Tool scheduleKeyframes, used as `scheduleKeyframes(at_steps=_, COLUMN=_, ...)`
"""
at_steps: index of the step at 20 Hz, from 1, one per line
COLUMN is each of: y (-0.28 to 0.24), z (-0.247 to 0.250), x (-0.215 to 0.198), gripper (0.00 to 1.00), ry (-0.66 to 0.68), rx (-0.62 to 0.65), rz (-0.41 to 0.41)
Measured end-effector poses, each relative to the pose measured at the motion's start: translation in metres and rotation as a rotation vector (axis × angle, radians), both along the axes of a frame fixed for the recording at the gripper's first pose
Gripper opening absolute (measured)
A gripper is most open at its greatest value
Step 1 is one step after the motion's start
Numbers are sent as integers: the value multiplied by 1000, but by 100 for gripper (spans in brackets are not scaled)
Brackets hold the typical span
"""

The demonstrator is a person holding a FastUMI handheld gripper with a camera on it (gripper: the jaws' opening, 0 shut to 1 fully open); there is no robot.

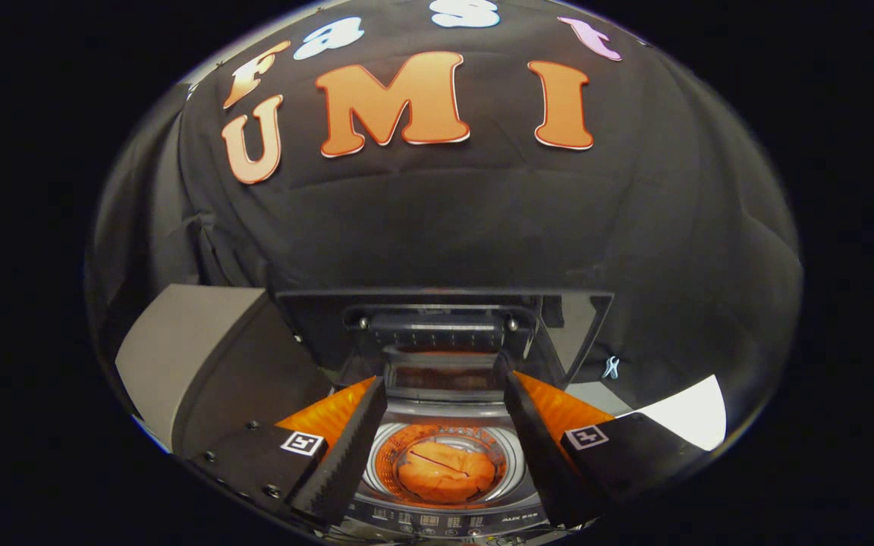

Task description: Put the clothes into the washing machine and then close the washing machine lid.

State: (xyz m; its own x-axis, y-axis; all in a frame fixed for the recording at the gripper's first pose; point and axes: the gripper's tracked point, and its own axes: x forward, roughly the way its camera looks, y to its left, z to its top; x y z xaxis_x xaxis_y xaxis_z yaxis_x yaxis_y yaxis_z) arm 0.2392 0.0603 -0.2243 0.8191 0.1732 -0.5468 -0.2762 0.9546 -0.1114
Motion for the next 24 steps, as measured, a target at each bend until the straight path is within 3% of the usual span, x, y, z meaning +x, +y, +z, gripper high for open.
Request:
scheduleKeyframes(at_steps=8, y=39, z=51, x=75, gripper=100, ry=-102, rx=6, rz=-61)
scheduleKeyframes(at_steps=14, y=54, z=24, x=129, gripper=100, ry=-70, rx=-37, rz=-92)
scheduleKeyframes(at_steps=24, y=49, z=-6, x=141, gripper=100, ry=-33, rx=-68, rz=-139)
